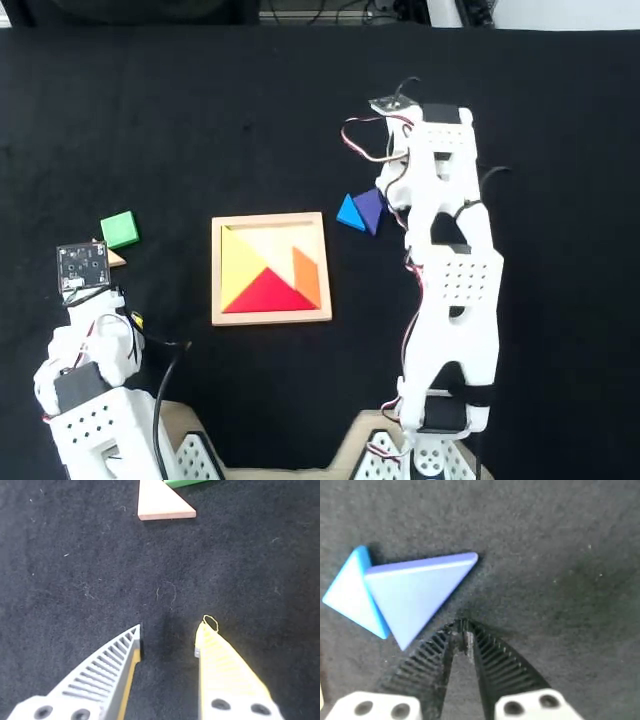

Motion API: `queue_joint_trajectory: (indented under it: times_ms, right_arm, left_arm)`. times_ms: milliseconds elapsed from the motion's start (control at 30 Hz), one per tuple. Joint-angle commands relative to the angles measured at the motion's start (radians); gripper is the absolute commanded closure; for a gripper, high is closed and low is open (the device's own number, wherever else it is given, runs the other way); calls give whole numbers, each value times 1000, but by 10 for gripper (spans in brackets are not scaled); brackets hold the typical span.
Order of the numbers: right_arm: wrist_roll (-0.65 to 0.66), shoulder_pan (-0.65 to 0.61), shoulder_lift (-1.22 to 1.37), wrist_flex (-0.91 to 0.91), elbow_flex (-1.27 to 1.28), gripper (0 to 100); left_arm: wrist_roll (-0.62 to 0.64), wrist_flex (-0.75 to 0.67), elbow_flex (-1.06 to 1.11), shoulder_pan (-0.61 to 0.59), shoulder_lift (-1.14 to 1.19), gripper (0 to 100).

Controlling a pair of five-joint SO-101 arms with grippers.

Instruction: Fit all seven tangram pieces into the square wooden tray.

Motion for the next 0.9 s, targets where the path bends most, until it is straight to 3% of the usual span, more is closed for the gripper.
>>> queue_joint_trajectory:
  times_ms: [0, 267, 400, 567, 733, 867]
  right_arm:
    - [14, 14, -16, -11, -22, 988]
    - [12, 18, -81, 69, -110, 988]
    - [20, -43, -113, 83, -159, 988]
    - [143, -115, -113, 80, -170, 987]
    - [117, -130, -113, 57, -168, 980]
    - [2, -130, -113, 49, -153, 841]
  left_arm:
    - [-5, -11, -5, 5, -6, 819]
    - [-5, -11, -5, 10, -6, 819]
    - [-5, -11, -5, 12, -6, 819]
    - [-5, -11, -5, 7, -6, 819]
    - [-5, -11, -5, 7, -6, 819]
    - [-5, -11, -5, 7, -6, 819]
